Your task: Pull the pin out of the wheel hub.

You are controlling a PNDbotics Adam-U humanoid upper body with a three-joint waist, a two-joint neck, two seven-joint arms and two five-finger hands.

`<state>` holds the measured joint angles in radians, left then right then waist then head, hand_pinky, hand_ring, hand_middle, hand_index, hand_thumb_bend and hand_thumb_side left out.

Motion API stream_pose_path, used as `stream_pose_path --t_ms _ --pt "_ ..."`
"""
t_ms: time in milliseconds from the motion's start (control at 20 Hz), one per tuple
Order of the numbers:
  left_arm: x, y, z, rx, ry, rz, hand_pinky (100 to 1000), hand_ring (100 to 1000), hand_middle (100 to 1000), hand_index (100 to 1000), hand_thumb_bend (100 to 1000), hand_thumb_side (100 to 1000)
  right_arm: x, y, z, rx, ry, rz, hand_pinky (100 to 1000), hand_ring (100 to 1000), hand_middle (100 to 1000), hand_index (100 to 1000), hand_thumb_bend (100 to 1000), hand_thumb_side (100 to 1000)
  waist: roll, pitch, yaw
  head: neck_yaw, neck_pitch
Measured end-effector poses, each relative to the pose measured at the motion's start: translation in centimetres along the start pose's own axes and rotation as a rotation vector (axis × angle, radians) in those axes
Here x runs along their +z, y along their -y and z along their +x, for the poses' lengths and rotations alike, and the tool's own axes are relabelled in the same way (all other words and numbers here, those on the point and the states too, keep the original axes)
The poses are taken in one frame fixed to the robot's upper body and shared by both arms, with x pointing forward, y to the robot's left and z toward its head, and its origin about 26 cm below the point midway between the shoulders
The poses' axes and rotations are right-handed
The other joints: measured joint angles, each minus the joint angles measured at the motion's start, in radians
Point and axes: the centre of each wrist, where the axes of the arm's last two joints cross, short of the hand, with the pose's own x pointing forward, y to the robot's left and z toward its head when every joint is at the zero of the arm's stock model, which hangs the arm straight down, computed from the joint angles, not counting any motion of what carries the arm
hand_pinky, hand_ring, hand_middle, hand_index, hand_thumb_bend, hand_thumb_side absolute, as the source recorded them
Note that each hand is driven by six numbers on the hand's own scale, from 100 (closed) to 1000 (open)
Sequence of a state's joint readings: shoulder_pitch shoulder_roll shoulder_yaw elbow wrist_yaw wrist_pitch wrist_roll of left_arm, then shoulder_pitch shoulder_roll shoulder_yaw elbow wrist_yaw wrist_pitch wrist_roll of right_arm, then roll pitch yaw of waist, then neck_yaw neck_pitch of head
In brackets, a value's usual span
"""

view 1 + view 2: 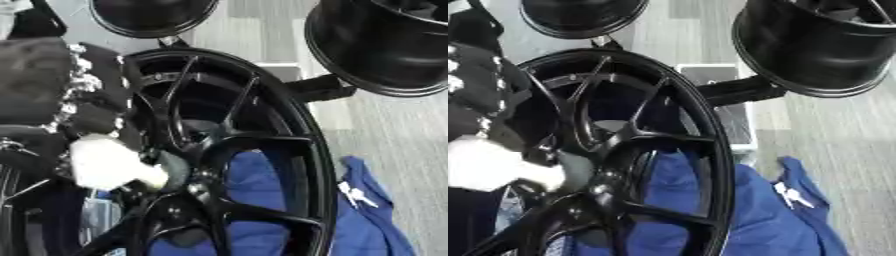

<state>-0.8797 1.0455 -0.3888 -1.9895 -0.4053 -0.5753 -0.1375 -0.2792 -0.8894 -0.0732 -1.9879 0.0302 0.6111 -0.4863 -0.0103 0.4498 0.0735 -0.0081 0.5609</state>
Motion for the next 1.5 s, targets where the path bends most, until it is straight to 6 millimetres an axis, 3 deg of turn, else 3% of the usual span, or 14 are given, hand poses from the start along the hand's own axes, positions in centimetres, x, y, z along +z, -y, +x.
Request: stream_pose_path --t_ms 250,450,850,1200,1350,1500 --pt "0.6 -1.6 -0.5 0.000 -0.046 0.057 701 458 280 402 439 100 0.1 0.0 -0.1 0.000 -0.005 0.001 725 589 470 682 100 382 0.000 0.000 0.003 -0.005 0.000" --pt "2.7 -2.0 -1.2 0.031 -0.155 0.086 705 460 292 420 394 100 0.1 0.0 -0.3 0.002 -0.009 -0.001 726 589 470 682 100 377 -0.002 -0.003 0.019 -0.014 0.000" --pt "10.2 -0.7 -3.6 0.094 -0.555 0.170 705 440 282 425 265 100 0.2 0.3 -0.8 0.010 -0.022 -0.018 726 589 470 681 100 369 -0.015 -0.012 0.046 -0.023 0.010" --pt "17.3 0.0 -4.6 0.131 -0.911 0.291 711 432 284 438 167 100 0.3 0.3 -1.0 0.013 -0.024 -0.022 726 589 470 681 100 370 -0.021 -0.013 0.052 -0.023 0.010" --pt "20.2 -0.4 -4.8 0.128 -1.058 0.319 716 444 302 465 158 100 0.3 0.3 -1.0 0.013 -0.024 -0.022 726 589 470 681 100 369 -0.022 -0.013 0.050 -0.021 0.010" --pt "22.8 -0.6 -4.9 0.125 -1.187 0.303 741 494 393 570 276 100 0.3 0.3 -1.0 0.013 -0.023 -0.023 726 589 470 681 100 369 -0.023 -0.013 0.049 -0.021 0.009"
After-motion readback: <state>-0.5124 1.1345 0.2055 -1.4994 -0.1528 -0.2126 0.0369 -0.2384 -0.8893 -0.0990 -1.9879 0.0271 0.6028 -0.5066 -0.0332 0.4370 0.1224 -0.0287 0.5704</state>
